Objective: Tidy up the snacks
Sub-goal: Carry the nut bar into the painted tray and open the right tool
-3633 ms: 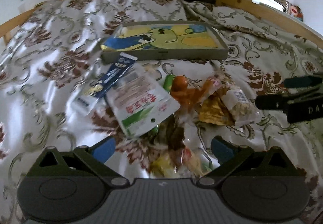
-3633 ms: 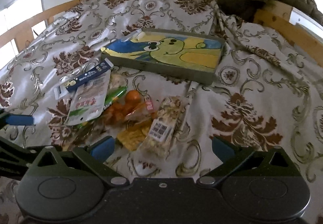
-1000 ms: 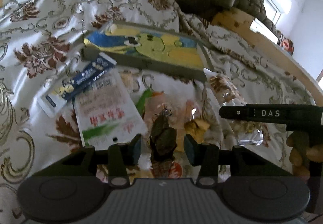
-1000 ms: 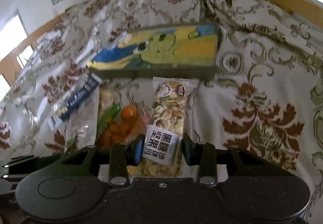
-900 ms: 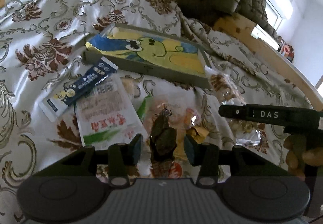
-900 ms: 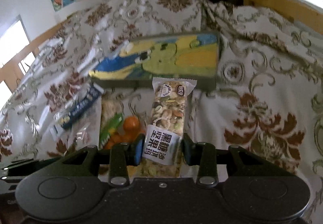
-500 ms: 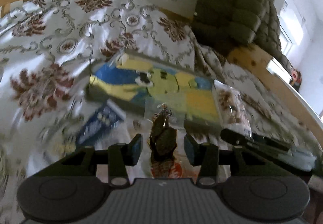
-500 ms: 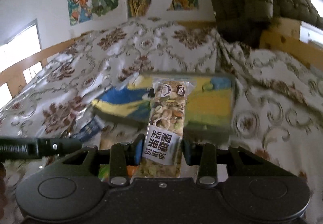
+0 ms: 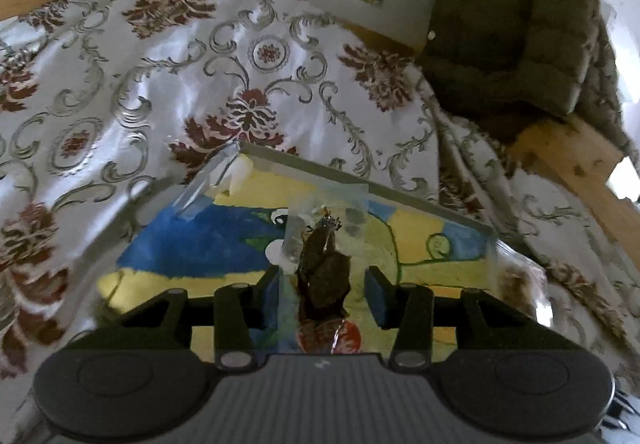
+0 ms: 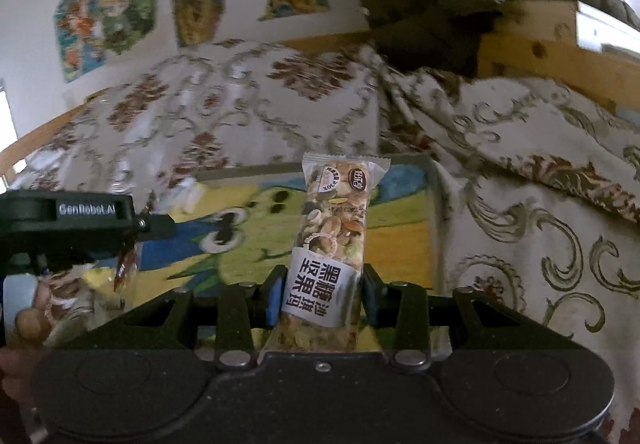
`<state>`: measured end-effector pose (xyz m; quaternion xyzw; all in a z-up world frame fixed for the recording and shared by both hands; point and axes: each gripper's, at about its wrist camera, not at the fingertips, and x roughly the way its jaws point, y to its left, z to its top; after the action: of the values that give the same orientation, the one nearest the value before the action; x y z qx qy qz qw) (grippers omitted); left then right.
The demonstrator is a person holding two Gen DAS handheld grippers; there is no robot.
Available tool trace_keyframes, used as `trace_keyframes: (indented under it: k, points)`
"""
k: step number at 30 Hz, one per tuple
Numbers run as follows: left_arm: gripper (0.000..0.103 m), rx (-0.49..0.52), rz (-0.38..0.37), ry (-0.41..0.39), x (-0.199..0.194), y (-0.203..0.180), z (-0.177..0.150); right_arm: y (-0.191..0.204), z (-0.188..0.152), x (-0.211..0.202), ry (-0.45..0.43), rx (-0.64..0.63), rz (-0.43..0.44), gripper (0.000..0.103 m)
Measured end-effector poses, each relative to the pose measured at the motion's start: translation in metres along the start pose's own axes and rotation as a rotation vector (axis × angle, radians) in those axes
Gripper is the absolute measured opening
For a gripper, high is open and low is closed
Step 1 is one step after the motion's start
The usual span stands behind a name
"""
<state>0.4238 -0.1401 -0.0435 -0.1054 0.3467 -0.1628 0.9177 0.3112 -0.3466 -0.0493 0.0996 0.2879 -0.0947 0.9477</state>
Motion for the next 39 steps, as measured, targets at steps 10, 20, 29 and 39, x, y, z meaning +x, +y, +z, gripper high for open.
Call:
trace_keyframes:
  k: [10, 20, 29, 39]
  points:
    - [0.050, 0.018, 0.077, 0.116, 0.053, -0.013, -0.004, -0.018, -0.008, 0.035, 0.039, 0.004, -0.033, 0.040]
    - [0.063, 0.023, 0.108, 0.146, 0.058, -0.010, -0.021, -0.012, -0.010, 0.046, 0.040, -0.034, -0.033, 0.045]
    - [0.090, -0.028, 0.111, 0.081, 0.035, -0.004, -0.024, -0.011, -0.012, 0.029, -0.017, -0.065, -0.021, 0.080]
    - [0.102, -0.007, 0.116, -0.053, -0.034, -0.004, -0.039, -0.013, -0.014, -0.032, -0.139, -0.100, 0.007, 0.101]
